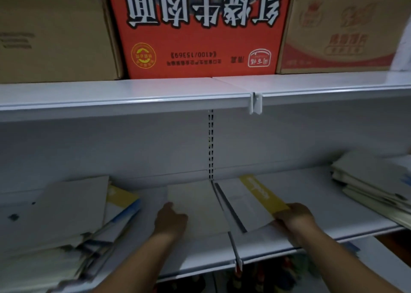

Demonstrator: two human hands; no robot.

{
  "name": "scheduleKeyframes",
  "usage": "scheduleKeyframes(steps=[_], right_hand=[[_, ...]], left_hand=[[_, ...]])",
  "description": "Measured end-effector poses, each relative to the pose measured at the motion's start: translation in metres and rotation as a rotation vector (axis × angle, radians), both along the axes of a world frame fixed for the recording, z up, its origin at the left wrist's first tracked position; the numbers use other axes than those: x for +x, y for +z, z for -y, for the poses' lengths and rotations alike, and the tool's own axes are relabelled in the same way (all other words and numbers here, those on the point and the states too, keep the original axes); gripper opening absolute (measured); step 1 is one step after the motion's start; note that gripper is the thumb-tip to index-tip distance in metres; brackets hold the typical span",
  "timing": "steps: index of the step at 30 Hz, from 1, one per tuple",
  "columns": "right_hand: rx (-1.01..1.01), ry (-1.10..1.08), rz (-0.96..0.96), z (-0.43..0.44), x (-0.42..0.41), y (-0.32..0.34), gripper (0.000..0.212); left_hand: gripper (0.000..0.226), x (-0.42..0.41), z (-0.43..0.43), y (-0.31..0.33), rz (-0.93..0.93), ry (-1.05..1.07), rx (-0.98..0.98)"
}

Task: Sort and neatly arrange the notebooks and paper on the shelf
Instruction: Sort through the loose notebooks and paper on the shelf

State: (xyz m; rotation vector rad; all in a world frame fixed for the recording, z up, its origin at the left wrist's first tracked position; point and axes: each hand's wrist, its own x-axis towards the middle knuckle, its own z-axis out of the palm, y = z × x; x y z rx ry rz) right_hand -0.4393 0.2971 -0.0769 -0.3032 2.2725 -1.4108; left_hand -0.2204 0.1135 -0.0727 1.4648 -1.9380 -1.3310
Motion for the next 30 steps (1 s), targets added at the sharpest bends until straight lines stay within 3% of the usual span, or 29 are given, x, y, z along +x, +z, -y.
scheduleKeyframes(steps=[2, 4, 6, 11, 14, 16, 19, 21, 22, 24, 28, 30], right_hand=[[0.357, 0.059, -0.283, 0.009, -0.001, 0.009, 0.023], [0.49, 0.028, -0.405, 0.017, -0.001, 0.015, 0.055], [0.402, 0.086, -0.478, 0.037, 0.013, 0.021, 0.054], [0.147, 0.591, -0.5, 0.123, 0.109, 0.039, 0.002], [0.013, 0.764, -0.401, 0.168, 0.17, 0.038, 0.012], [0.001, 0.817, -0.429, 0.191, 0.2, 0.034, 0.016], [-0.053, 0.788, -0.385, 0.223, 0.227, 0.027, 0.017], [0.013, 0.702, -0.345, 0.24, 0.232, 0.024, 0.056], [0.03, 0.678, -0.311, 0.246, 0.232, 0.024, 0.06], [0.049, 0.678, -0.317, 0.252, 0.227, 0.022, 0.028], [0.043, 0.638, -0.415, 0.25, 0.217, 0.025, 0.023], [0.02, 0.657, -0.372, 0.242, 0.209, 0.035, 0.014]], left_hand=[[0.056, 0.006, 0.0, 0.009, 0.077, -0.095, -0.131], [0.04, 0.02, 0.006, 0.017, 0.094, -0.163, -0.215], [0.03, 0.046, 0.018, 0.029, 0.1, -0.155, -0.314], [0.028, 0.139, 0.073, 0.057, 0.258, 0.167, -0.534], [0.056, 0.198, 0.099, 0.056, 0.697, 0.236, -0.505], [0.074, 0.22, 0.104, 0.052, 0.861, 0.242, -0.454], [0.087, 0.234, 0.109, 0.049, 0.822, 0.261, -0.452], [0.094, 0.242, 0.114, 0.053, 0.759, 0.248, -0.401], [0.094, 0.247, 0.117, 0.055, 0.716, 0.244, -0.362], [0.085, 0.253, 0.118, 0.063, 0.646, 0.238, -0.276], [0.045, 0.254, 0.114, 0.078, 0.357, 0.297, -0.155], [0.038, 0.248, 0.108, 0.084, 0.16, 0.338, -0.091]])
